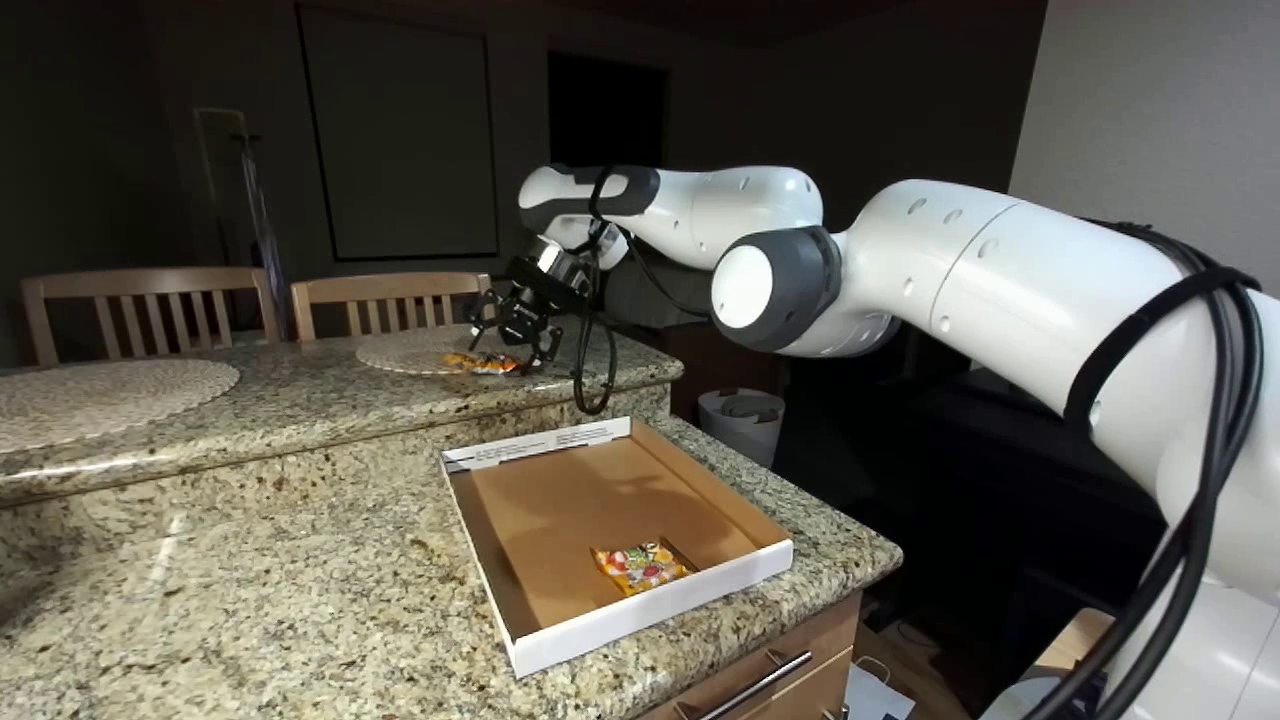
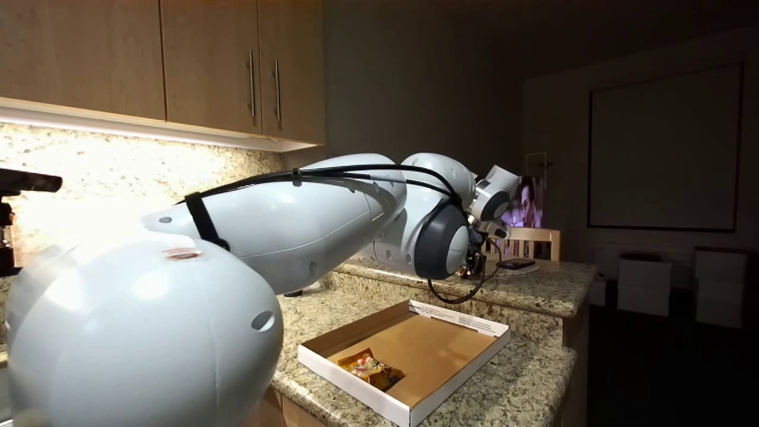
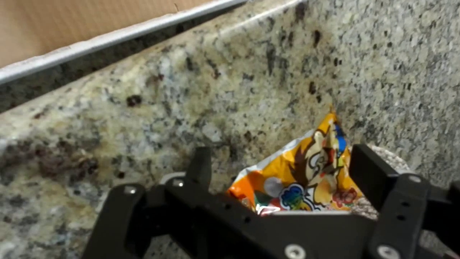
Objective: Place two sachets from the counter on the box
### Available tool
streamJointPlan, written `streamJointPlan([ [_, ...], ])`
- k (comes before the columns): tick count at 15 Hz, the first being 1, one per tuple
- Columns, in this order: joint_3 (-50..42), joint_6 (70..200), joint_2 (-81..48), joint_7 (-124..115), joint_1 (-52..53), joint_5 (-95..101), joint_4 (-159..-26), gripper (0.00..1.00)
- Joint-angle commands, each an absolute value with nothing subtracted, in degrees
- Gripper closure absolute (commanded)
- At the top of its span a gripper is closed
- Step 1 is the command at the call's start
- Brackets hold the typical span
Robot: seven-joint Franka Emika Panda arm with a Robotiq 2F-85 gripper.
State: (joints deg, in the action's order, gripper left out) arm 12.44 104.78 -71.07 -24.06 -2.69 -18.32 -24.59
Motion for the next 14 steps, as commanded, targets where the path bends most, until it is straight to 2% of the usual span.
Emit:
streamJointPlan([
  [1,9.52,102.87,-69.57,-29.49,-1.56,-15.64,-26.45,0.0],
  [10,7.06,103.92,-70.13,-28.96,1.53,-13.64,-25.51,0.0],
  [11,7.12,104.2,-70.23,-28.89,1.42,-13.82,-25.43,0.08],
  [12,7.24,104.44,-70.29,-28.9,1.31,-14.03,-25.34,0.27],
  [14,7.24,104.79,-70.36,-29.03,1.21,-14.1,-25.29,0.41],
])
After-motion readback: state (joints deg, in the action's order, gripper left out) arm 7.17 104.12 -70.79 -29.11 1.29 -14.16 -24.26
